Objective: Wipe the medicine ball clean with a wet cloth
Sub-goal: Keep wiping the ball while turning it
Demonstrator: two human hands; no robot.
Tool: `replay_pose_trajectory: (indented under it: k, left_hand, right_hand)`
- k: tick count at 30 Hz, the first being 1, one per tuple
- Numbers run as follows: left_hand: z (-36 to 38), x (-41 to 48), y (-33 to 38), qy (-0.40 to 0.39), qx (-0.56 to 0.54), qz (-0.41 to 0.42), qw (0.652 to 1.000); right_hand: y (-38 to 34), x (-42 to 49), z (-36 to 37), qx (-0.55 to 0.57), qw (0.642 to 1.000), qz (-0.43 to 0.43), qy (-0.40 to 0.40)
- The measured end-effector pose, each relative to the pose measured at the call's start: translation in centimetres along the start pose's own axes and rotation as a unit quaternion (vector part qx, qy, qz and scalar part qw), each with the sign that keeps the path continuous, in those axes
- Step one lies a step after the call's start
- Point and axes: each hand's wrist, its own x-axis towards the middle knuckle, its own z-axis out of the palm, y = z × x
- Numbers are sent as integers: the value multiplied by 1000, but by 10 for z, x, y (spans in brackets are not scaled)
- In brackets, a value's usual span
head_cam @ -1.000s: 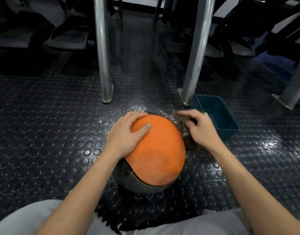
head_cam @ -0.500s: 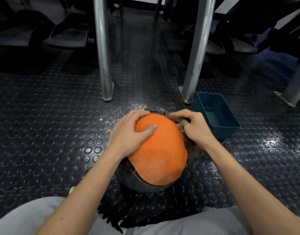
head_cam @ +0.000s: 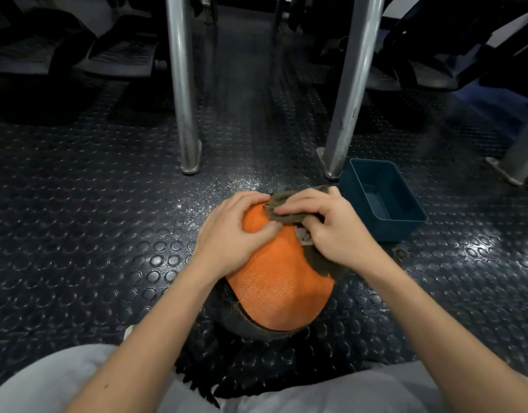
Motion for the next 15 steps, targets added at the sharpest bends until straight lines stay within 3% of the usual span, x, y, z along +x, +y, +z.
replay_pose_trajectory:
  k: [6, 12, 15]
  left_hand:
    - [3, 1, 8, -26, 36, 2, 999]
    - [6, 0, 10, -24, 60, 5, 998]
    - [4, 0, 11, -36, 50, 0, 998]
  right_hand:
    - [36, 8, -10, 47, 992, 110, 48]
    - [3, 3, -3, -5, 1000, 17, 5]
    - [18, 8, -7, -7, 999, 29, 16]
